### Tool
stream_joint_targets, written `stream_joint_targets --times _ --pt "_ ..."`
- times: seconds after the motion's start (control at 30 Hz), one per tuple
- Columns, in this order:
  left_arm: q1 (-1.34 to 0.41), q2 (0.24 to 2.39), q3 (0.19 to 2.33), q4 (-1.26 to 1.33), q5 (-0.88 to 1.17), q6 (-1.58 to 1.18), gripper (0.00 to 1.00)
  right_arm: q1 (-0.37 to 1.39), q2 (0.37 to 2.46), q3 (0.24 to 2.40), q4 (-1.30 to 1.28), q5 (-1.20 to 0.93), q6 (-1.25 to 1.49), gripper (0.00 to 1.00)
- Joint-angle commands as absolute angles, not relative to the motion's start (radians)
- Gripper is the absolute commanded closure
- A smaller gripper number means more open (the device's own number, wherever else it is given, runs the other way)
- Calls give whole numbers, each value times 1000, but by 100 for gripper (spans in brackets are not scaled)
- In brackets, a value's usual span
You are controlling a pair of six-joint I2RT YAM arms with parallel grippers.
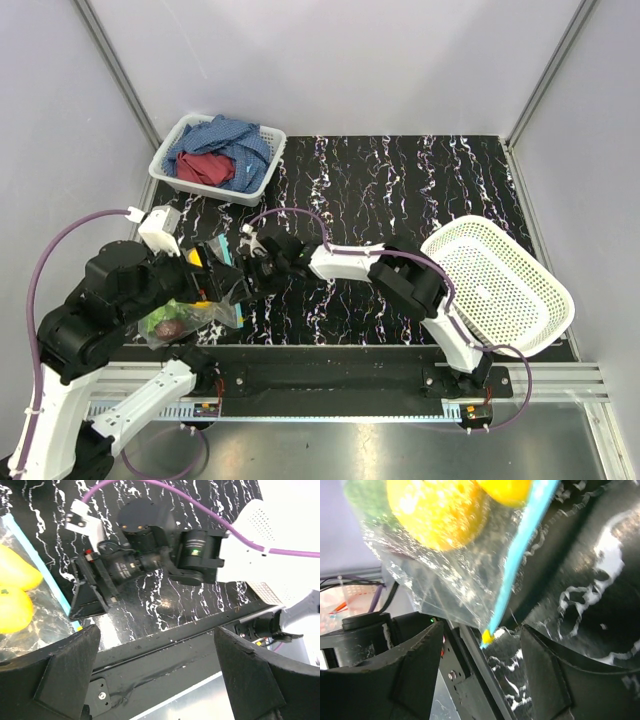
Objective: Open the zip-top bag and remove the fake food
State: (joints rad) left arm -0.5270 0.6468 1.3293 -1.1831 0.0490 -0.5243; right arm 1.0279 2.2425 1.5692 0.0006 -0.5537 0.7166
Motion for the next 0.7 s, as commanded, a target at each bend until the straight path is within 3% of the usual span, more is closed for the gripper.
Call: stream_joint_targets --times 0.0,0.3,0.43,0.47,0.53,0.57,0.67 --pt "-523 684 1387 -1175 109 -541 2 1040 2281 1577 152 -612 735 30" --pt "-523 741 1425 -1178 130 -545 2 1040 2378 1629 190 -647 730 37" --pt "-523 744 1422 -1181 135 -526 3 1042 2373 1641 178 -653 723 60" --pt "-523 742 1419 -1181 133 -514 3 1042 2347 1640 138 -644 713 73" --pt "-525 744 1417 -1186 123 -505 3 1037 2280 1620 85 -623 701 86" --pt "-523 749 1419 -1186 118 -499 3 1034 2254 1608 48 -612 695 98" --pt "-523 765 1433 -1175 94 -486 2 1016 2155 1546 9 -611 666 100"
